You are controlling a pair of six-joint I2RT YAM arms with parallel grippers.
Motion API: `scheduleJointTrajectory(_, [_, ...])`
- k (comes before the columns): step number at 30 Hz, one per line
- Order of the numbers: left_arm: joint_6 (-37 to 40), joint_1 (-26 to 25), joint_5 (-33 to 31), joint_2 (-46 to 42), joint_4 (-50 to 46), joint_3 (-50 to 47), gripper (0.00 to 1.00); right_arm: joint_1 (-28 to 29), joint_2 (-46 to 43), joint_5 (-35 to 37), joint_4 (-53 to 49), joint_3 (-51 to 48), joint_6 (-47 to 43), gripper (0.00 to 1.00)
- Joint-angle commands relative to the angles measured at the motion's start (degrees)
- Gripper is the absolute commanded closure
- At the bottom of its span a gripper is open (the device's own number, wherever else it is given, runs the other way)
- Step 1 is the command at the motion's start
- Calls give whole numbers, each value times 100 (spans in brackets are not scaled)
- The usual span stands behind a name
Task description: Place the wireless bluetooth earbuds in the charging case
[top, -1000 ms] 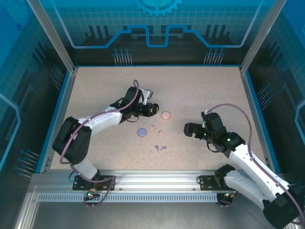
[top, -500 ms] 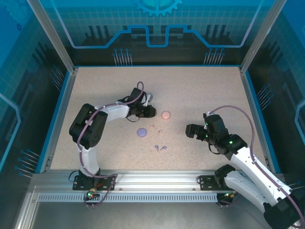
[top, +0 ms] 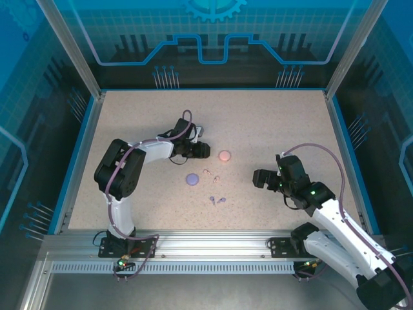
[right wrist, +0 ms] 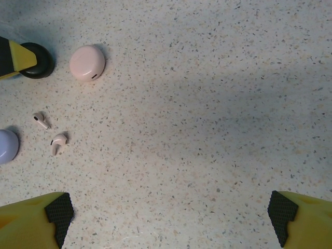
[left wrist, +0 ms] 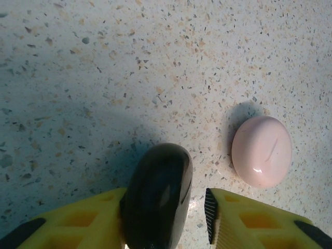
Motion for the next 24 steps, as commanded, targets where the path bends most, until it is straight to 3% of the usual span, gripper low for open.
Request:
scheduleJointTrajectory(1, [167,108,-109,22,-106,-42,56,-86,-2,118,-231,268,-209,0])
scheduleJointTrajectory(11, [272,250,-349,-1132,125,-697,44,-147,779,-245,-417,1135,-1281,0])
scheduleJointTrajectory(24, [322,268,-1004,-4649,266,-2319,19,37,3979,-886,-1485,4018,-4475,0])
